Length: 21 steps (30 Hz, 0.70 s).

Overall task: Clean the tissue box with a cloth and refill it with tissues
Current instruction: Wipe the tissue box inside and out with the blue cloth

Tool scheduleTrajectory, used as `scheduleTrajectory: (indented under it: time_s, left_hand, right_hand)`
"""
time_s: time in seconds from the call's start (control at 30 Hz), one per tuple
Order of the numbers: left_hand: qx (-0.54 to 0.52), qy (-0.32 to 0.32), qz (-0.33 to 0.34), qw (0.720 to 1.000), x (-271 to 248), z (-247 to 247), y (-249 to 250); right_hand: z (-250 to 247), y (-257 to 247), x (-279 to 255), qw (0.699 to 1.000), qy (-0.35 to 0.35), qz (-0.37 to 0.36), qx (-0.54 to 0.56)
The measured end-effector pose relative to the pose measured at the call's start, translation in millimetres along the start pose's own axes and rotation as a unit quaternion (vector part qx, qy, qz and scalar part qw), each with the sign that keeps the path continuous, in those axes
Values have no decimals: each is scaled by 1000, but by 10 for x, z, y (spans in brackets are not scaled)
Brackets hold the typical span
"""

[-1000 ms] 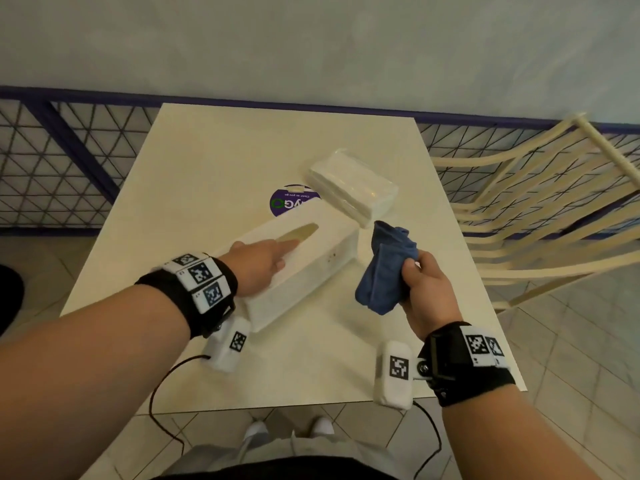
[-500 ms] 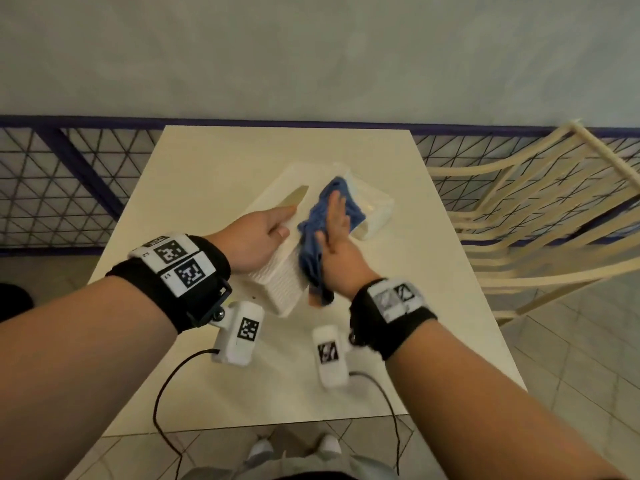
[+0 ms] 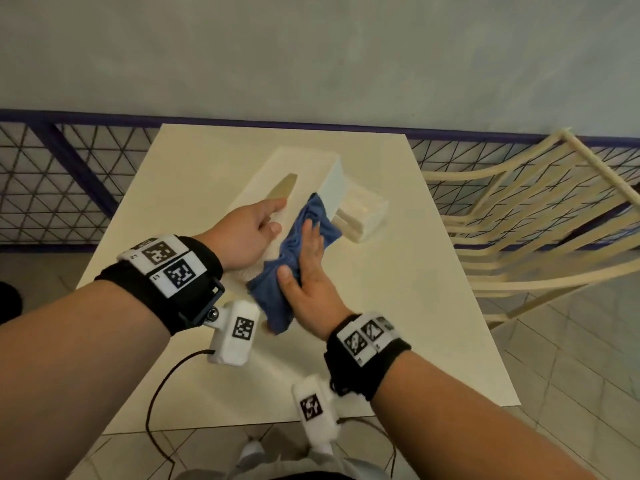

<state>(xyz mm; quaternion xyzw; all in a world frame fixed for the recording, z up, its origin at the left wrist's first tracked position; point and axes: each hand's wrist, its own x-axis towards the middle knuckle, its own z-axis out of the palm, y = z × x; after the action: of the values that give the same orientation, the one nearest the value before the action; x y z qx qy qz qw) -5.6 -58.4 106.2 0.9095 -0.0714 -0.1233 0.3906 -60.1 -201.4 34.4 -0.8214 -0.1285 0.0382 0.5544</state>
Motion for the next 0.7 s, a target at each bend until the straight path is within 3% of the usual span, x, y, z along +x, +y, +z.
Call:
scheduleTrajectory:
  time_s: [0.13,0.23,0.33,0.43,0.53,0.63,0.7]
  left_hand:
    - [3,-17,15,1000,-68,0,-7]
    - [15,-21,14,1000,-133,42,4]
    - [-7,1,12,1000,-109,60,8]
    - [-27,25,-3,999,-69,2,-30]
    - [23,19,5,1000,-87,-73,-60]
    - [21,8,26,999,-121,-99,-63]
    - [23,-5,34,999,-152,-77,-58]
  right_hand:
    - [-454,54,594,994,99,52,-22]
    - [-754,95,869,988,115,99,-28]
    - [-502,53,740,990,109,88,-5]
    - [68,28,248,999,43,28,9]
    - [284,-12,-149,1000,-15,-8,14]
    - [104,59,89,999,39,1,15]
    - [-138,12,394,993,106,58,15]
